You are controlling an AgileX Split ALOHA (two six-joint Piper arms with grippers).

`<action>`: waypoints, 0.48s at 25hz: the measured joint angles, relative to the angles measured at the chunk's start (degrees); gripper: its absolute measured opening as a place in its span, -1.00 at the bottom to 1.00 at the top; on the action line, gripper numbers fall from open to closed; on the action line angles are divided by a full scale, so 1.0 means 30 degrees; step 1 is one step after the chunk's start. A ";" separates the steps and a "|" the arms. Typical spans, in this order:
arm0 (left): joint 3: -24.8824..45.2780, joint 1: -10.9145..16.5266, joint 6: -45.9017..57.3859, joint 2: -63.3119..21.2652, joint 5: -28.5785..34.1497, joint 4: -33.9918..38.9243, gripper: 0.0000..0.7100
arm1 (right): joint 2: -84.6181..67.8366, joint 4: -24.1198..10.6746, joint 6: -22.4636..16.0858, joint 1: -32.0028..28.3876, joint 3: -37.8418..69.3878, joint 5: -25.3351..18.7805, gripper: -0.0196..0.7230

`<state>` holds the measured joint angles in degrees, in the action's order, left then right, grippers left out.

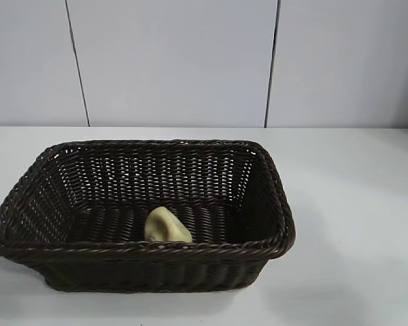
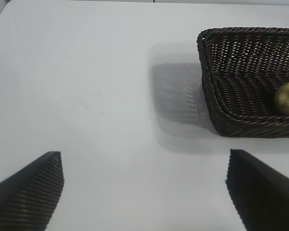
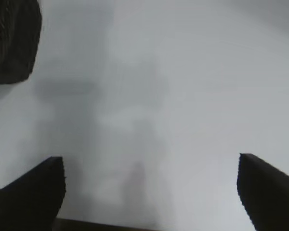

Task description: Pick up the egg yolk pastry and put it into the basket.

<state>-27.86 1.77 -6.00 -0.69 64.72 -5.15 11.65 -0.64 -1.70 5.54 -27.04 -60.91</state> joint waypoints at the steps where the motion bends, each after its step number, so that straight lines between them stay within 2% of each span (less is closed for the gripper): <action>1: 0.0000 0.0000 0.0000 0.0000 0.0000 0.0000 0.87 | -0.0740 0.0000 0.0000 0.0000 0.0000 0.0001 0.92; 6: 0.0000 0.0000 0.0000 0.0000 0.0000 0.0000 0.87 | -0.3824 -0.0015 0.0000 0.0000 0.0000 -0.0088 0.92; 12: 0.0000 0.0000 0.0000 0.0000 0.0000 0.0000 0.87 | -0.4208 -0.0038 0.0000 0.0016 0.0000 -0.0206 0.92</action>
<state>-27.86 1.77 -6.00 -0.69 64.72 -5.15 -0.98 -0.75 -1.70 5.58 -27.04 -61.53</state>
